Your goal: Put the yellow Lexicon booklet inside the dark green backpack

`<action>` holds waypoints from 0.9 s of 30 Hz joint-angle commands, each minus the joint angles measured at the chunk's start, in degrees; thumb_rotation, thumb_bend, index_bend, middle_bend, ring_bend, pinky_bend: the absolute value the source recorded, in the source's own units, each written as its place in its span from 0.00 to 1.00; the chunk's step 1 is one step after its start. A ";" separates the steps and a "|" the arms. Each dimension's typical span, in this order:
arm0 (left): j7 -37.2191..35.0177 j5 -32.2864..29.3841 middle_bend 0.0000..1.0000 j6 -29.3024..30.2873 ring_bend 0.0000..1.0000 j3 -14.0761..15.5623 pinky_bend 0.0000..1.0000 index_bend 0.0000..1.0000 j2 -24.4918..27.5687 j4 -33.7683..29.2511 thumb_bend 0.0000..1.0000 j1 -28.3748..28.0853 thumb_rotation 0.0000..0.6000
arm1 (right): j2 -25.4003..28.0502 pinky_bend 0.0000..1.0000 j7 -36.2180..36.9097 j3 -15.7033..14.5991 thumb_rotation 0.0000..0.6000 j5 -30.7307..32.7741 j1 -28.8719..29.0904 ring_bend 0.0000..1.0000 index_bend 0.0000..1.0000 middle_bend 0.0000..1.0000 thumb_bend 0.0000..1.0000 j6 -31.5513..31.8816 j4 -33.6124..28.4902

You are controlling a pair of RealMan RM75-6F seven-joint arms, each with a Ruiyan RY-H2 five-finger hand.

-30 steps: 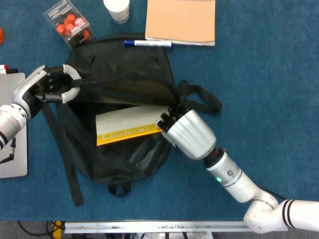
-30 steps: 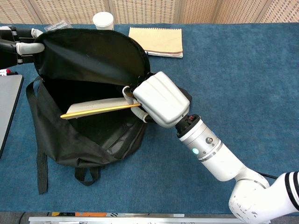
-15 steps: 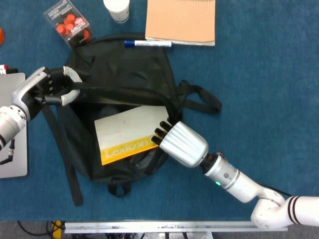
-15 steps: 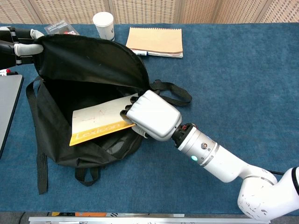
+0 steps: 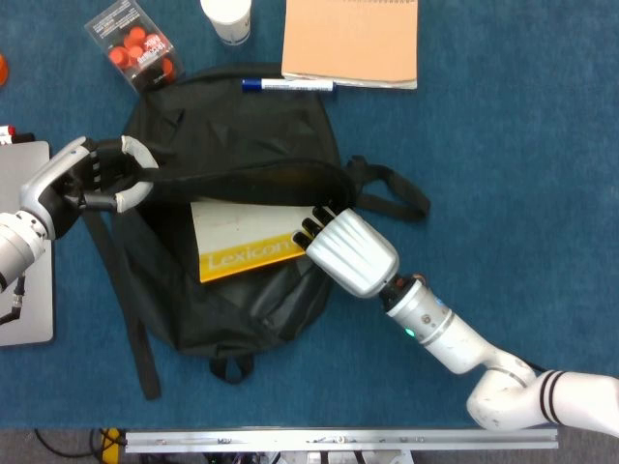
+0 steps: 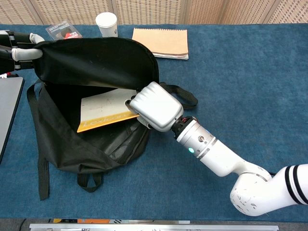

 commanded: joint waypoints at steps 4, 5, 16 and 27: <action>-0.70 0.16 0.27 0.43 0.21 0.93 0.14 0.53 0.18 0.13 0.40 -0.86 1.00 | -2.37 0.55 0.29 1.67 1.00 0.89 1.55 0.52 0.83 0.73 0.39 -0.10 2.33; -0.76 0.19 0.27 0.52 0.21 1.14 0.14 0.53 0.18 0.13 0.40 -1.02 1.00 | -2.71 0.55 0.41 1.85 1.00 1.11 1.77 0.52 0.83 0.73 0.38 -0.23 2.55; -1.29 0.21 0.26 1.67 0.21 2.98 0.14 0.51 0.31 0.35 0.40 -1.82 1.00 | -1.59 0.51 -1.50 1.80 1.00 3.06 1.53 0.37 0.44 0.44 0.02 -1.08 -0.68; -0.66 0.06 0.26 1.93 0.21 4.08 0.14 0.48 0.15 0.30 0.40 -2.92 1.00 | 5.27 0.49 0.01 -0.92 1.00 0.90 -0.36 0.32 0.31 0.39 0.00 2.67 -10.47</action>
